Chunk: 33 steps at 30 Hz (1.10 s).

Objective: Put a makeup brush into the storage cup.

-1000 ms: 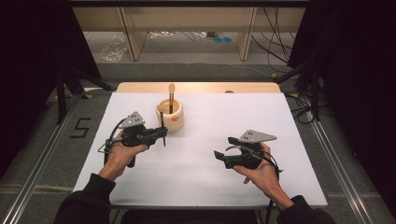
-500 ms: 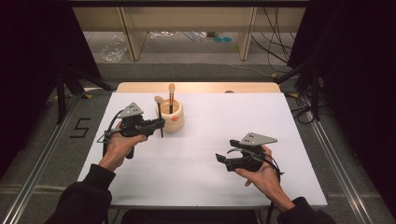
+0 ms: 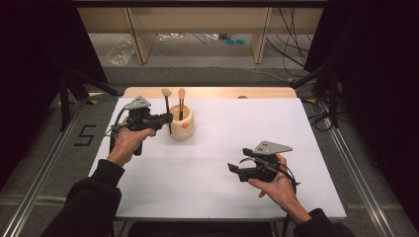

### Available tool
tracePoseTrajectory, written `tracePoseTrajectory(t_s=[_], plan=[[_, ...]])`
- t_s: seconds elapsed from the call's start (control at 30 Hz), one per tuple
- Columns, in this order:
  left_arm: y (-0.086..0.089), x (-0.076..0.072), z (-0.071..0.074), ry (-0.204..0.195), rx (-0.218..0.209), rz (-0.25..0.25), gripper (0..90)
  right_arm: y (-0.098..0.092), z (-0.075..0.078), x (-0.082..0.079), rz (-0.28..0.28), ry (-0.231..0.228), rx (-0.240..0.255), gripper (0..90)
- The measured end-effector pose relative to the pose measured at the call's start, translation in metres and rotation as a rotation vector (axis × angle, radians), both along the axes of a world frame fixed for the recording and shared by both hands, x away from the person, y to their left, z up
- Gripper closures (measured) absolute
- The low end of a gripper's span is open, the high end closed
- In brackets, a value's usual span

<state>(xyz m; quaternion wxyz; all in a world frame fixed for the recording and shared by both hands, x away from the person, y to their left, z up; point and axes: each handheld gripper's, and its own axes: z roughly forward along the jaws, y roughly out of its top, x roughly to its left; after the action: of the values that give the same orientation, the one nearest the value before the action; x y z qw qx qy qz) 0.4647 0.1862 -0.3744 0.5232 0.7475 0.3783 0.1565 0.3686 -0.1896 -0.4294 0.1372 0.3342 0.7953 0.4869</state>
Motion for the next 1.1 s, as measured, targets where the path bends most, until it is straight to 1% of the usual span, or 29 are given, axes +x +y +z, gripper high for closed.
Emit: tracePoseTrajectory(t_s=[0.03,0.07,0.1,0.13,0.17,0.2,0.23,0.27,0.3,0.37,0.4,0.43,0.47,0.63,0.67,0.7,0.73,0.77,0.8,0.87,0.93,0.97,1.03,1.07,1.1], plan=[[0.000,0.002,0.001,-0.006,0.003,-0.002,83.6,0.000,0.000,0.000,0.002,-0.003,0.010,22.0],[-0.001,0.003,0.003,-0.003,-0.005,0.004,83.6,0.000,-0.001,0.001,0.000,-0.014,0.015,21.8],[-0.001,0.005,0.004,-0.014,0.002,-0.001,83.6,0.000,-0.001,0.001,-0.002,-0.019,0.021,21.6],[-0.002,0.008,0.005,-0.014,-0.002,0.002,83.6,0.000,-0.001,0.001,-0.004,-0.019,0.019,21.3],[-0.002,0.009,0.005,-0.014,0.003,0.004,83.6,-0.001,0.000,0.000,-0.011,-0.014,0.013,20.9],[-0.004,0.011,0.006,-0.012,0.002,0.010,83.6,-0.001,0.000,0.000,-0.012,-0.015,0.015,20.7],[-0.004,0.013,0.006,-0.019,0.007,0.009,83.6,-0.001,0.000,0.001,-0.013,-0.020,0.020,20.6],[-0.006,0.015,0.008,-0.015,-0.001,0.013,83.6,-0.002,0.001,0.000,-0.010,-0.019,0.018,20.5],[-0.007,0.017,0.009,-0.024,0.007,0.010,83.6,-0.002,0.001,0.000,-0.009,-0.018,0.019,20.3],[-0.010,0.020,0.009,-0.024,0.005,0.013,83.6,-0.001,0.000,0.000,-0.012,-0.021,0.021,19.9],[-0.011,0.021,0.009,-0.025,0.008,0.014,83.6,0.000,0.000,0.001,-0.006,-0.024,0.031,19.9],[-0.012,0.022,0.009,-0.027,0.014,0.013,83.6,-0.001,0.001,0.000,-0.007,-0.020,0.021,19.9],[-0.014,0.024,0.008,-0.026,0.003,0.017,83.6,-0.001,0.001,-0.001,-0.012,-0.015,0.009,19.9],[-0.015,0.033,0.010,-0.031,0.016,0.032,83.6,-0.001,0.001,0.000,-0.010,-0.016,0.009,20.1],[-0.015,0.035,0.011,-0.029,-0.007,0.044,83.6,-0.001,0.001,0.000,-0.009,-0.018,0.008,20.1],[-0.015,0.036,0.011,-0.032,-0.015,0.041,83.6,-0.001,0.001,0.000,-0.009,-0.018,0.007,20.1],[-0.015,0.038,0.011,-0.029,-0.027,0.050,83.6,-0.001,0.001,0.000,-0.008,-0.018,0.007,20.0],[-0.015,0.040,0.010,-0.035,-0.017,0.051,83.6,0.000,0.001,0.000,-0.005,-0.019,0.013,20.0],[-0.016,0.042,0.009,-0.031,-0.013,0.055,83.6,0.000,0.001,0.000,-0.005,-0.013,0.016,20.0],[-0.016,0.046,0.007,-0.033,-0.011,0.062,83.6,-0.001,0.001,0.000,-0.005,-0.021,0.016,19.9],[-0.017,0.049,0.006,-0.036,0.003,0.067,83.6,0.000,0.000,0.001,-0.002,-0.028,0.033,19.0],[-0.018,0.051,0.006,-0.034,-0.003,0.070,83.5,0.000,0.000,0.001,-0.005,-0.029,0.033,18.3],[-0.018,0.053,0.006,-0.034,0.001,0.078,83.5,0.000,0.001,0.000,-0.002,-0.016,0.035,17.8],[-0.019,0.055,0.005,-0.035,-0.001,0.080,83.5,0.000,0.000,0.001,-0.002,-0.025,0.033,17.5],[-0.019,0.057,0.004,-0.037,0.005,0.081,83.6,-0.001,0.001,0.000,-0.009,-0.015,0.012,17.5]])
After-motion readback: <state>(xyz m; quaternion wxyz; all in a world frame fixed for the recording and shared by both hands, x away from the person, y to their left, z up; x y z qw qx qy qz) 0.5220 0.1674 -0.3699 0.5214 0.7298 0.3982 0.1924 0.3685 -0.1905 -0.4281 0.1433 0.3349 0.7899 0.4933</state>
